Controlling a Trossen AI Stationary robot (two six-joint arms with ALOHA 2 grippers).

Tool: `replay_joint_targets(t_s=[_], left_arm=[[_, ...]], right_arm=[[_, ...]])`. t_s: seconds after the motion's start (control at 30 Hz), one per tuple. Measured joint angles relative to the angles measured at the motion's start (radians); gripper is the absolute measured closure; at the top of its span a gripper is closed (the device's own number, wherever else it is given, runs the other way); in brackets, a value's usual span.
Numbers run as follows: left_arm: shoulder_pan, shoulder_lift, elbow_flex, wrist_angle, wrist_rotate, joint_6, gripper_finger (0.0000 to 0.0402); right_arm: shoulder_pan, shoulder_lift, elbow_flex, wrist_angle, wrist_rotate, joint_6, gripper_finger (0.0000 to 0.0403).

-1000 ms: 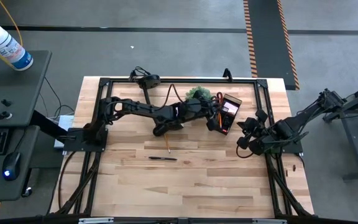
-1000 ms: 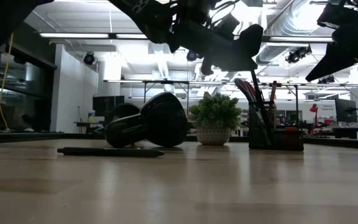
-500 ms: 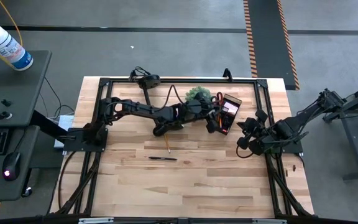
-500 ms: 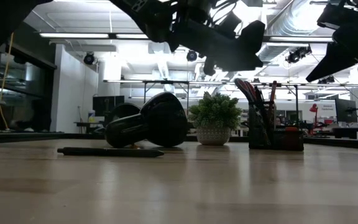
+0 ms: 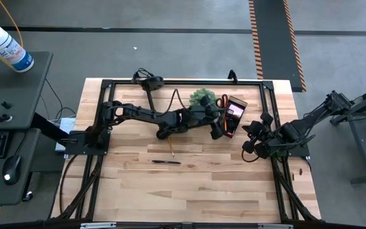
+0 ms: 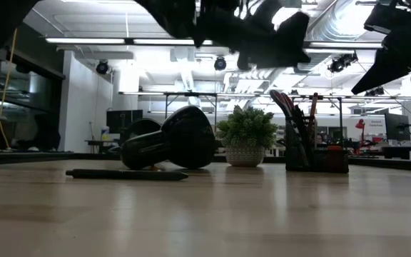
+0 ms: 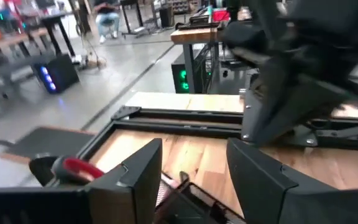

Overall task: Pick and place office supplies into organizer
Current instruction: Put the black pen into the desk organizer

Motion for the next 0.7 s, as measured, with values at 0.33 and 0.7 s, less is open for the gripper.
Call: replay_joint_targets(t_s=[0.33, 0.7], left_arm=[[-0.217, -0.015, 0.0, -0.153, -0.234, 0.119, 0.0282], [-0.394, -0.015, 0.0, -0.332, -0.455, -0.023, 0.0325]], right_arm=[[0.111, 0.041, 0.0, 0.167, 0.073, -0.055, 0.0403], [0.143, 0.305, 0.0, 0.525, 0.063, -0.19, 0.0403]])
